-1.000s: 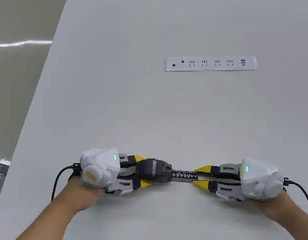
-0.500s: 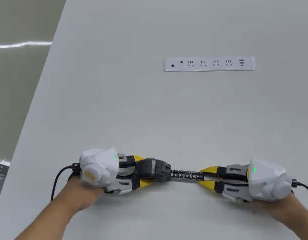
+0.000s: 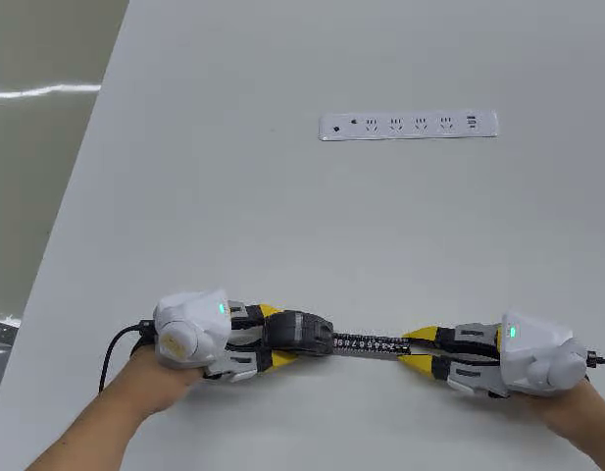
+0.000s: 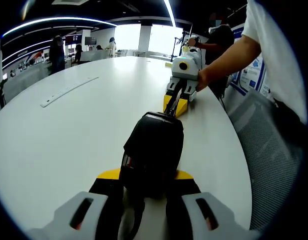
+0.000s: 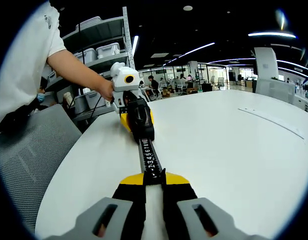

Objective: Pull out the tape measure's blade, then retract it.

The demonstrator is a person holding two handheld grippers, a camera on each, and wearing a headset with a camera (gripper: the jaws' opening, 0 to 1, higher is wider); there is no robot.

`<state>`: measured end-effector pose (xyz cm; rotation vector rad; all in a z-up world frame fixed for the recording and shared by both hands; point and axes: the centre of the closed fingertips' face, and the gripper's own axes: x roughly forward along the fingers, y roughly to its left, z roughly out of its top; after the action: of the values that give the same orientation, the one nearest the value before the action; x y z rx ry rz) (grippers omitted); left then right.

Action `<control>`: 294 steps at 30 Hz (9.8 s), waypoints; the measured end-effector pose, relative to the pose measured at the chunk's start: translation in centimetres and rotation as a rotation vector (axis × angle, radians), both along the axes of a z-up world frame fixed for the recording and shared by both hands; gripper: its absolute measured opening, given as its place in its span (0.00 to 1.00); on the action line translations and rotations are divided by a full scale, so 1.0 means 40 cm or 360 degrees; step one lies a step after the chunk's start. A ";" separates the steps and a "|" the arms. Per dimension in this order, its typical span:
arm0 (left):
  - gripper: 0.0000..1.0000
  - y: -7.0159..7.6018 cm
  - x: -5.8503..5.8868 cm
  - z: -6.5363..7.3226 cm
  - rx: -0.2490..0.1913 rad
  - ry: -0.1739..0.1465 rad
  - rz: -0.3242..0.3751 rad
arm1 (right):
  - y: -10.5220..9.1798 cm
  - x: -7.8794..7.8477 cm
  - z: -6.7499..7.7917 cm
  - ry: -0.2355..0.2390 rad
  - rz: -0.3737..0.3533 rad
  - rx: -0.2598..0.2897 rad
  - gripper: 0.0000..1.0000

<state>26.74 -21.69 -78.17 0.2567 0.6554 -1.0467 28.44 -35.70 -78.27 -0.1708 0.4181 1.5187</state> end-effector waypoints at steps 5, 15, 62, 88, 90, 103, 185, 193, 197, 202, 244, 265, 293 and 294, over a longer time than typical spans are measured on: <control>0.29 0.000 -0.001 0.000 0.0001 0.0000 -0.0001 | -0.018 0.003 -0.001 0.0010 -0.0011 -0.0002 0.10; 0.29 0.001 -0.002 0.001 0.0008 0.0003 -0.0003 | -0.043 0.008 0.000 0.0026 -0.0027 -0.0006 0.09; 0.29 0.001 -0.002 -0.002 0.0044 0.0027 0.0002 | -0.159 0.024 0.008 0.0103 -0.0107 0.0026 0.08; 0.29 0.001 -0.003 -0.002 0.0047 0.0037 0.0010 | -0.227 0.035 0.031 0.0142 -0.0179 0.0043 0.08; 0.29 0.002 -0.002 -0.003 0.0047 0.0038 0.0012 | -0.231 0.036 0.033 0.0148 -0.0182 0.0047 0.08; 0.29 0.000 -0.002 -0.002 0.0053 0.0036 0.0009 | -0.269 0.043 0.034 0.0149 -0.0213 0.0036 0.08; 0.31 0.000 0.002 -0.008 0.0089 0.0046 0.0080 | -0.331 0.056 0.023 0.0084 -0.0337 -0.0011 0.14; 0.34 -0.003 0.003 -0.009 0.0088 0.0066 0.0108 | -0.328 0.053 0.023 0.0075 -0.0342 -0.0020 0.18; 0.40 -0.013 0.004 -0.011 0.0094 0.0053 0.0102 | -0.325 0.051 0.024 0.0082 -0.0344 -0.0017 0.21; 0.44 -0.010 0.007 -0.011 0.0101 0.0053 0.0125 | -0.325 0.055 0.029 0.0077 -0.0363 -0.0005 0.27; 0.70 0.011 0.012 0.036 0.0071 -0.0015 0.0272 | -0.328 0.048 0.056 0.0135 -0.0604 -0.0002 0.58; 0.76 0.026 -0.010 0.066 -0.0032 -0.0022 0.0469 | -0.333 0.016 0.070 0.0146 -0.0744 -0.0034 0.68; 0.80 0.071 -0.073 0.107 -0.0096 -0.0078 0.0687 | -0.340 -0.040 0.105 0.0096 -0.0933 0.0012 0.71; 0.81 0.074 -0.076 0.109 -0.0095 -0.0081 0.0699 | -0.340 -0.043 0.108 0.0089 -0.0943 0.0010 0.71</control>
<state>23.71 -18.71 -73.82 0.0801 0.5992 -0.6351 26.71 -49.30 -73.95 0.0052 0.4591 0.9430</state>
